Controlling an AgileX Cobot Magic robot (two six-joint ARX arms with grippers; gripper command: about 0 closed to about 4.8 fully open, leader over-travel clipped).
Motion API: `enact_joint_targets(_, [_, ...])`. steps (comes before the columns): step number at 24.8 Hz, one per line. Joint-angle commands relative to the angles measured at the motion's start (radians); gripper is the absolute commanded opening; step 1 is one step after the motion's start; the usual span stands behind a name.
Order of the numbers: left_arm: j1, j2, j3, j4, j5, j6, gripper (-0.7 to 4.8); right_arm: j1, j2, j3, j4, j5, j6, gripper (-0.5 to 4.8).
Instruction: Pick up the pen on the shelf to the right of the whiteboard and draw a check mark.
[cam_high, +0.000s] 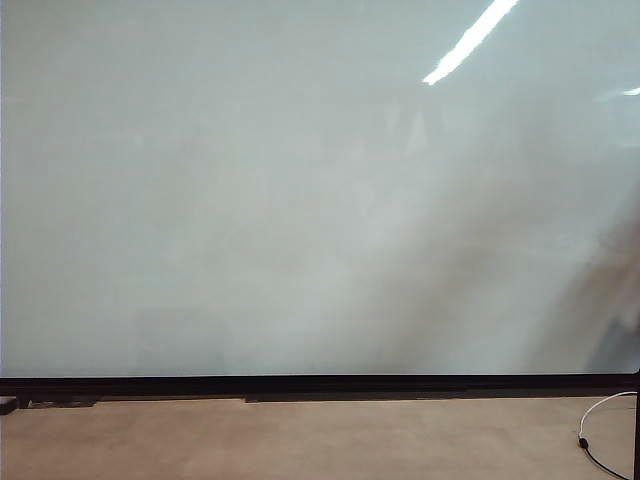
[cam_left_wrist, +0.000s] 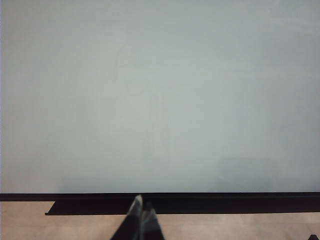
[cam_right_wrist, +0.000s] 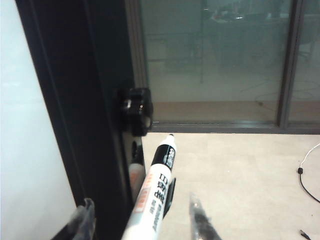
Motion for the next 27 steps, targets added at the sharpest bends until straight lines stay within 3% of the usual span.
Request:
enact_joint_targets(1, [0.000, 0.000, 0.003, 0.006, 0.000, 0.005, -0.04, 0.011, 0.002, 0.001, 0.014, 0.020, 0.012, 2.43])
enact_joint_targets(19, [0.000, 0.000, 0.003, 0.006, 0.000, 0.005, -0.04, 0.023, 0.004, 0.000, 0.014, 0.043, 0.016, 2.06])
enact_joint_targets(23, [0.000, 0.000, 0.003, 0.006, 0.000, 0.005, -0.04, 0.023, 0.004, 0.000, 0.014, 0.043, 0.016, 1.68])
enact_joint_targets(27, [0.000, 0.000, 0.003, 0.006, 0.000, 0.005, -0.04, 0.023, 0.004, 0.000, 0.014, 0.043, 0.016, 1.66])
